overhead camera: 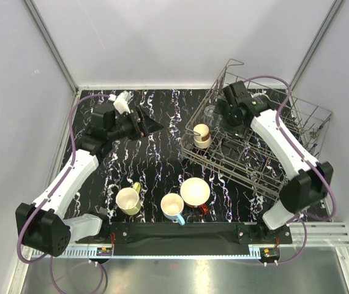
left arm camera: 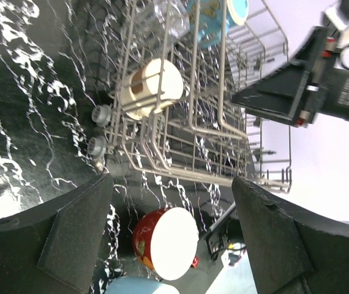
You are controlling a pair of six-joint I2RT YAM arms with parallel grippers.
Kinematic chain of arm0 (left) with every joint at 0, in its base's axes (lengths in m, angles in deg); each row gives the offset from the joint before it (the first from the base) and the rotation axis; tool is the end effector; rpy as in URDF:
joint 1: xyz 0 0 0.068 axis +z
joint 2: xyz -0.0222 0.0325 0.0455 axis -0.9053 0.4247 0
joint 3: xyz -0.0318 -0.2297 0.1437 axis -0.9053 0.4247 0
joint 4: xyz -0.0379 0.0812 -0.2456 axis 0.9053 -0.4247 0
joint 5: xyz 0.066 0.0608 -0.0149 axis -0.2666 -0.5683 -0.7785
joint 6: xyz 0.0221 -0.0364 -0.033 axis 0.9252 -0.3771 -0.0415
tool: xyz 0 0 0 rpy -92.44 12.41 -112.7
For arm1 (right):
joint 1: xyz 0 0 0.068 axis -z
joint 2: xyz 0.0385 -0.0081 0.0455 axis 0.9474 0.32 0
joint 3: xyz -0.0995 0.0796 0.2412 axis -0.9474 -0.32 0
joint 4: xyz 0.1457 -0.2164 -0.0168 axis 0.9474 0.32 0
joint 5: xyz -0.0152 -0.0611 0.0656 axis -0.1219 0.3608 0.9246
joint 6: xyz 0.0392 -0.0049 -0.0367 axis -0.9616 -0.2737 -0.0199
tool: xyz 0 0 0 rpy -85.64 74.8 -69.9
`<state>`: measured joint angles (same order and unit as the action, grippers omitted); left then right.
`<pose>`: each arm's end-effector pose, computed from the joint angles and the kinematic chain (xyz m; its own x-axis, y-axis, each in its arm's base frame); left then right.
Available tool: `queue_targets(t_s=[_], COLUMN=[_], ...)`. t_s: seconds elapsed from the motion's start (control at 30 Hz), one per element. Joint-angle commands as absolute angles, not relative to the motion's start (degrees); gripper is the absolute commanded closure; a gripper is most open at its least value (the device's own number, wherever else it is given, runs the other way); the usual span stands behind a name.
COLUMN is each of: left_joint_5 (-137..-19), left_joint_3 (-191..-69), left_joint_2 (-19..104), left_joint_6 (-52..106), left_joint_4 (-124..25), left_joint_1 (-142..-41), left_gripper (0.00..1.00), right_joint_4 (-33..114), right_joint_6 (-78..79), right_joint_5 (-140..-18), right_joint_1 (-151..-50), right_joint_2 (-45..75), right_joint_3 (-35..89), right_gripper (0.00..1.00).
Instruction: Load the cups into the dish rack
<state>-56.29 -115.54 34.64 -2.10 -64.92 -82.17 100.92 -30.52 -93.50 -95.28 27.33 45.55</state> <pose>0.2503 -0.0965 0.3347 -0.7366 -0.3645 -0.5697 0.2836 0.5983 -0.7494 0.3068 0.1317 0.3447 -0.8434 0.2906 -0.4519 0.2074 0.9520 0.2252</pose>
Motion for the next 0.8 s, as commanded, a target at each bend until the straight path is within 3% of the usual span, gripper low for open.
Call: queue_targets(t_s=[0.0, 0.3, 0.47, 0.77], left_joint_5=[-53.9, -65.3, -86.0, -106.6], left_joint_3=[-116.8, -121.2, -122.1, -119.5], left_joint_2=[35.4, 34.3, 29.6, 13.1], left_joint_6=[-0.5, 6.6, 12.3, -4.2], left_joint_4=[-63.1, -71.9, -81.7, -103.0], left_joint_1=[-84.1, -93.8, -102.0, -102.2], left_gripper=[0.15, 0.15, 0.16, 0.16], right_joint_4=[97.3, 97.6, 99.6, 101.3], right_joint_6=[-27.7, -29.5, -30.2, -31.7], right_joint_5=[-93.4, -91.0, -92.0, -88.9], right_joint_1=[-95.0, -94.9, -94.9, -94.9], right_joint_2=[20.1, 7.7, 1.0, -4.9], right_joint_3=[40.9, 32.8, 31.8, 31.6], right_gripper=[0.00, 0.00, 0.00, 0.00])
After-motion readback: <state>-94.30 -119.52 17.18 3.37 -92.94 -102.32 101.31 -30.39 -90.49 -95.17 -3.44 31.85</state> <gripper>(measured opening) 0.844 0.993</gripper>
